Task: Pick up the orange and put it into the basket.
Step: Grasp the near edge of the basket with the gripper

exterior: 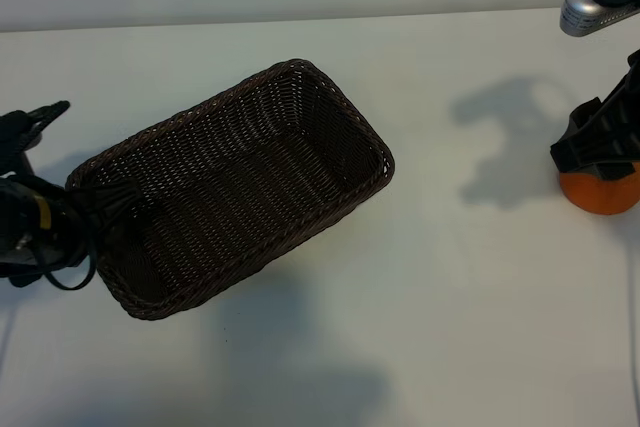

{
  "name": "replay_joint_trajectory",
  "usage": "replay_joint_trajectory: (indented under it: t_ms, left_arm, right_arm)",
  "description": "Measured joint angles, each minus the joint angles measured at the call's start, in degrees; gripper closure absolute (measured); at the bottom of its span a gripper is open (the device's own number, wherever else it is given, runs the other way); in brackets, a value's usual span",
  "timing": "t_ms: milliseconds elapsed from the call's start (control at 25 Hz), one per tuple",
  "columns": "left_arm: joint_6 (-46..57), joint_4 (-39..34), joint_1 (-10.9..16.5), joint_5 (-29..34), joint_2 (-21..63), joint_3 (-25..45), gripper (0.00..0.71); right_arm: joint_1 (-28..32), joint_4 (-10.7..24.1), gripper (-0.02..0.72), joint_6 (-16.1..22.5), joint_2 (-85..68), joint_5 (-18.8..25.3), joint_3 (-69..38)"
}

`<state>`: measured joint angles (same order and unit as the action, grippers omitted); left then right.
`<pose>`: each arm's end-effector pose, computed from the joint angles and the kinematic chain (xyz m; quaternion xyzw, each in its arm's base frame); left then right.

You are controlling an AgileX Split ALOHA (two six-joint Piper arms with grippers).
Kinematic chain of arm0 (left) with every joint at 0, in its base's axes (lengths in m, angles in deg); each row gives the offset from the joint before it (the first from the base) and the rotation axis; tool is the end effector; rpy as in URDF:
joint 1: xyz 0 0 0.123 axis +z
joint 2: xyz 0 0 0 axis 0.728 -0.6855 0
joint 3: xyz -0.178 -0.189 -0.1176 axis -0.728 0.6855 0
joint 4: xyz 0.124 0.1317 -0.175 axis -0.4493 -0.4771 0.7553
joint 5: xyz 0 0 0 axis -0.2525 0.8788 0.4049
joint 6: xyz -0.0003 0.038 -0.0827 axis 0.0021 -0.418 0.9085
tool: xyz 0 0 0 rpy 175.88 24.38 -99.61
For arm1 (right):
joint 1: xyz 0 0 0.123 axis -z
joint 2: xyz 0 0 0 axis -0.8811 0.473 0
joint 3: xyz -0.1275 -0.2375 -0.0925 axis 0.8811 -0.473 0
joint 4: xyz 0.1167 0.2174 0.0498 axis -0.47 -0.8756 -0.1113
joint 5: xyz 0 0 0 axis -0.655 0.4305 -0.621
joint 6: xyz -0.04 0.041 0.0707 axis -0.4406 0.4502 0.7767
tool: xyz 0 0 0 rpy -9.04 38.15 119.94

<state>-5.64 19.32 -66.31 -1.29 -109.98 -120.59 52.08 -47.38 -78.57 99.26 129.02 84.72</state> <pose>0.2192 -0.0640 0.1877 -0.2215 0.9458 -0.0598 0.2299 0.2393 0.0523 0.3099 -0.1341 0.9608 0.0710 0.2322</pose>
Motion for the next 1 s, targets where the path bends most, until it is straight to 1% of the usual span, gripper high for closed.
replay_joint_trajectory:
  t_ms: [120, 400, 680, 1000]
  left_arm:
    - [0.7, 0.0, 0.0, -2.3, -1.9, 0.0, 0.126]
    - [2.4, 0.1, 0.0, -3.9, -5.4, 0.0, 0.126]
    - [2.4, 2.8, 0.0, -6.6, -8.2, 0.0, 0.126]
    - [2.4, 3.1, 0.0, -7.2, -10.3, 0.0, 0.126]
  right_arm:
    - [0.0, 0.0, 0.145, 0.0, 0.0, 0.1, 0.0]
    - [0.0, 0.0, 0.145, 0.0, 0.0, 0.5, 0.0]
    - [0.0, 0.0, 0.145, -0.1, 0.0, 1.0, 0.0]
    - [0.0, 0.0, 0.145, -0.1, 0.0, 1.1, 0.0]
